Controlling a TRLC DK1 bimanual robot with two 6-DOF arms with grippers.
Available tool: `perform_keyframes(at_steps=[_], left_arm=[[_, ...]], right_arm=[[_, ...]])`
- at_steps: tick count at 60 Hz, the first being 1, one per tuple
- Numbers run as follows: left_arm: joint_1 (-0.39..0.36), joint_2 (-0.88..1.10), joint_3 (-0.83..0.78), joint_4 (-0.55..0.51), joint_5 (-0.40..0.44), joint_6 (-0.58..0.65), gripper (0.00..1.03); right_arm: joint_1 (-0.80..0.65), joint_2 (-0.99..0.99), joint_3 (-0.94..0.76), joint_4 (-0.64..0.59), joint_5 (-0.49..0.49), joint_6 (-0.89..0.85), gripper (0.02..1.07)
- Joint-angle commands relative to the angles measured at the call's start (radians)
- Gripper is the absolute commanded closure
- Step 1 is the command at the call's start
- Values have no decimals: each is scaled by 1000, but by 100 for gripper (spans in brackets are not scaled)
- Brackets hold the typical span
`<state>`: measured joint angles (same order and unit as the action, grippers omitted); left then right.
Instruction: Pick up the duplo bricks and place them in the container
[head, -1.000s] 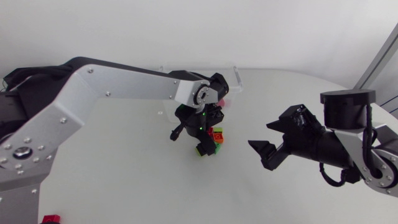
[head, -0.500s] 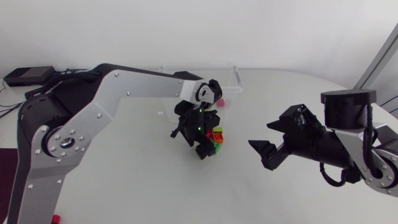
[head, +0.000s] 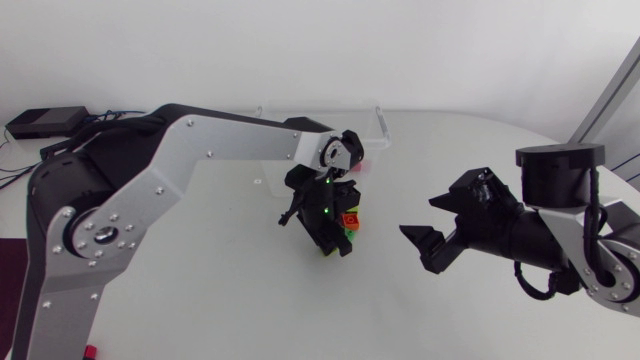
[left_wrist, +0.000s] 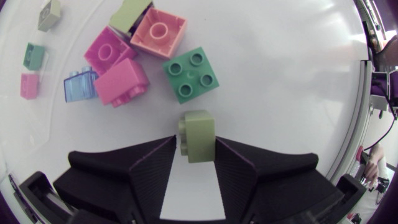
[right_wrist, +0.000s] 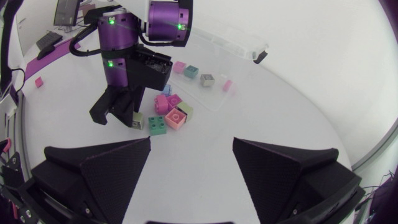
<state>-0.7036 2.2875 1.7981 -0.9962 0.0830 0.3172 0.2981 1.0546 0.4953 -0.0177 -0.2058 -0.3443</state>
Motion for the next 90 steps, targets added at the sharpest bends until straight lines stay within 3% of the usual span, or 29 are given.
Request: perform_keyframes(at_steps=[1, 25, 46, 49, 54, 90], left_arm=[[-7, -76, -57, -10, 17, 10, 66], [-2, -321, -131, -36, 37, 22, 66], [12, -289, -52, -67, 61, 33, 65], [-5, -243, -85, -55, 61, 34, 41], [-16, -206, -112, -24, 55, 34, 30], [-37, -11, -32, 27, -69, 10, 30]], right_arm=[[-7, -4, -17, 15, -1, -10, 11], [-5, -5, -18, 16, -1, -9, 11], [-7, -11, -21, 16, 0, -7, 11], [-7, -11, -23, 16, 0, -7, 11], [-7, -11, -23, 16, 2, -7, 11], [-7, -11, -24, 18, 2, -12, 11]])
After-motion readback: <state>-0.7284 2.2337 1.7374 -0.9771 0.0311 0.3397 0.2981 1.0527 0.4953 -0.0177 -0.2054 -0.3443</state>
